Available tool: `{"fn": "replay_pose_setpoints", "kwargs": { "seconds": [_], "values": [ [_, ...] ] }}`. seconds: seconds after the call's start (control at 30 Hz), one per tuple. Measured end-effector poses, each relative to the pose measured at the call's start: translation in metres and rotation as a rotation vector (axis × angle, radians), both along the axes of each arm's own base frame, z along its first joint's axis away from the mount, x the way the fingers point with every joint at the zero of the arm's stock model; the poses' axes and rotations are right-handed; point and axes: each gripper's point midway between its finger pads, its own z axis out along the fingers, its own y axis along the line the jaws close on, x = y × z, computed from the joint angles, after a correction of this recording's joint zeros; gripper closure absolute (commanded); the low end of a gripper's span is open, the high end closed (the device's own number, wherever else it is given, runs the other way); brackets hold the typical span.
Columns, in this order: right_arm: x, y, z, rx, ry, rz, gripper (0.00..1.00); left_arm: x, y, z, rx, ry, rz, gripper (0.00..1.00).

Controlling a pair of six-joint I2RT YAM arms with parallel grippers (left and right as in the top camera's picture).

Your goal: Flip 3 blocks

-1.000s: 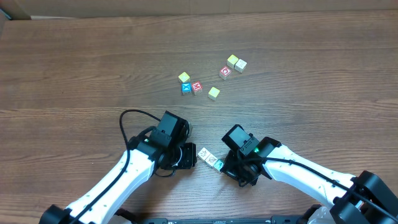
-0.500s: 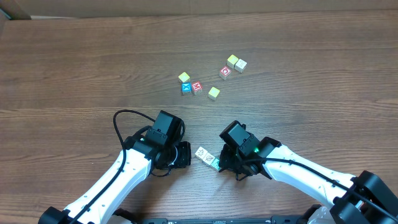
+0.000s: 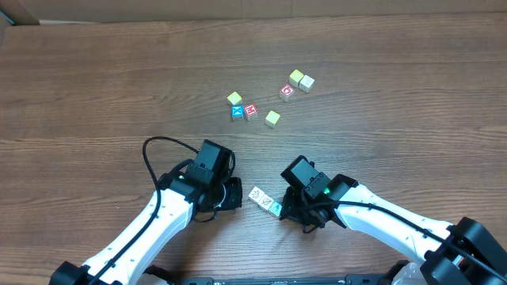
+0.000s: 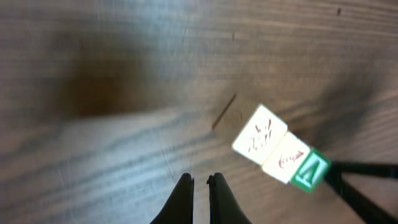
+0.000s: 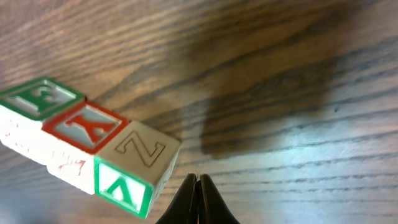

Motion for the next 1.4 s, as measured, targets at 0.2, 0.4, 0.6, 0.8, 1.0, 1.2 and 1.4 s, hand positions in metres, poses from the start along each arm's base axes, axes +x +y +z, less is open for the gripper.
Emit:
{"fn": "replay_pose_setpoints", "kwargs": {
  "seconds": [0.2,0.4,0.6,0.8,1.0,1.2,1.4],
  "values": [
    [-0.007,0.004,0.001,0.026,0.037,0.011,0.96,0.019,0.002,-0.023,0.028,-0.018,-0.043,0.96],
    [-0.011,0.003,0.001,0.024,0.056,0.013,0.96,0.023,0.017,-0.045,0.041,0.034,-0.040,0.96],
    [-0.011,0.004,0.002,0.030,0.057,0.015,0.96,0.029,0.013,-0.043,0.004,0.003,-0.093,0.96],
    [-0.012,0.008,0.003,0.047,0.057,0.017,0.96,0.029,0.006,-0.041,-0.025,-0.023,-0.161,0.96],
    [-0.015,0.016,0.004,0.060,0.055,0.024,0.96,0.032,0.001,-0.038,-0.042,-0.055,-0.215,0.96],
    [-0.016,0.017,0.004,0.063,0.058,0.015,0.96,0.031,-0.005,-0.036,-0.070,-0.077,-0.274,0.96],
    [-0.016,0.018,0.004,0.062,0.059,0.010,0.96,0.029,-0.010,-0.033,-0.099,-0.090,-0.322,0.96]
  ]
}}
